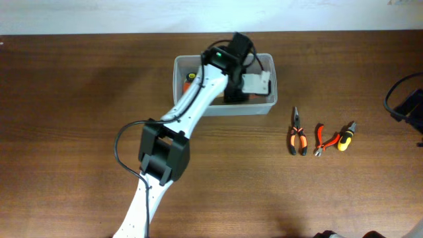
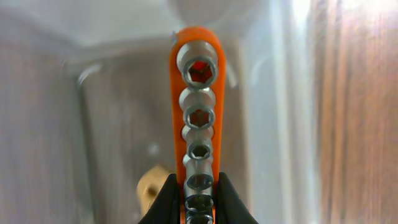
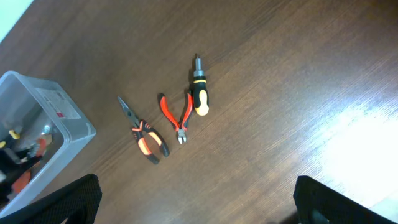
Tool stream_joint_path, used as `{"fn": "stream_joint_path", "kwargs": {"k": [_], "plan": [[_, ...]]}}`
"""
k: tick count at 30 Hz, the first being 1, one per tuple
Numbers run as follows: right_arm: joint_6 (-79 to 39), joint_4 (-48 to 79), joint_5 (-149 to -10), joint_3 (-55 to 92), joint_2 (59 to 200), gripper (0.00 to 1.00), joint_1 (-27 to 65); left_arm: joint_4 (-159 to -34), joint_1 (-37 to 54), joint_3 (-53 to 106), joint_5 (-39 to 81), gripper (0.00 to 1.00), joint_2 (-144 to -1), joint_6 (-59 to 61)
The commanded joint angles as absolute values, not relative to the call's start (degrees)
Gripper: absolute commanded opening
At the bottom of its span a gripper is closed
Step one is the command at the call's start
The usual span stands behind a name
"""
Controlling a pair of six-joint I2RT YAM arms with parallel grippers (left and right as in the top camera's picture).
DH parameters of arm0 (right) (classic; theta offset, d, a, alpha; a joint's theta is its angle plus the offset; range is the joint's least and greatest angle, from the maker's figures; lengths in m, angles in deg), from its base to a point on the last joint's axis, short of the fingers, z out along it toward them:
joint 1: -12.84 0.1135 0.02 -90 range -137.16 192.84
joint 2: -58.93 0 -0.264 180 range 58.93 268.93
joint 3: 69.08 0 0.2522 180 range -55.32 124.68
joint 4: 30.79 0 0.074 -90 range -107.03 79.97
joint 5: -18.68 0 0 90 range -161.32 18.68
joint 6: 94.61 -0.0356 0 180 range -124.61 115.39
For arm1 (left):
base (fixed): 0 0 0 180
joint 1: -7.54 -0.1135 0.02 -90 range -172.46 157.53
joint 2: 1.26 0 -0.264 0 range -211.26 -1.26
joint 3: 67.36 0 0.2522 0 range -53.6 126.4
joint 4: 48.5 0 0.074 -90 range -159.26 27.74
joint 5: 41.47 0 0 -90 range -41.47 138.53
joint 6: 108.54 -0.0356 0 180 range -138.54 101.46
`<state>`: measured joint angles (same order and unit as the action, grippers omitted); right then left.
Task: Pack container
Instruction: 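Carry the bit holder with the left gripper into the container and release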
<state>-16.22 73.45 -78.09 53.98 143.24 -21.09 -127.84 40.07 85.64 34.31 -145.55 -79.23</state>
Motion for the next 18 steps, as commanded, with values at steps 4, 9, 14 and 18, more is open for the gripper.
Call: {"fn": "stream_joint_path", "kwargs": {"k": [4, 9, 14, 18], "plan": [[-16.1, 73.7, -78.7, 54.5, 142.9, 0.99, -21.3, -129.2, 40.3, 85.9, 33.3, 0.32, -148.6, -81.2], [-16.1, 73.7, -78.7, 54.5, 142.9, 0.99, -21.3, -128.5, 40.0, 86.2, 33.3, 0.54, -148.5, -81.1], [-16.1, 73.4, -78.7, 54.5, 142.9, 0.99, -21.3, -128.4, 38.3, 88.7, 33.6, 0.99, -146.1, -73.7], [-16.1, 71.9, -82.9, 54.5, 142.9, 0.99, -21.3, -127.7, 36.0, 93.6, 36.8, 0.99, -142.3, -64.2]]}}
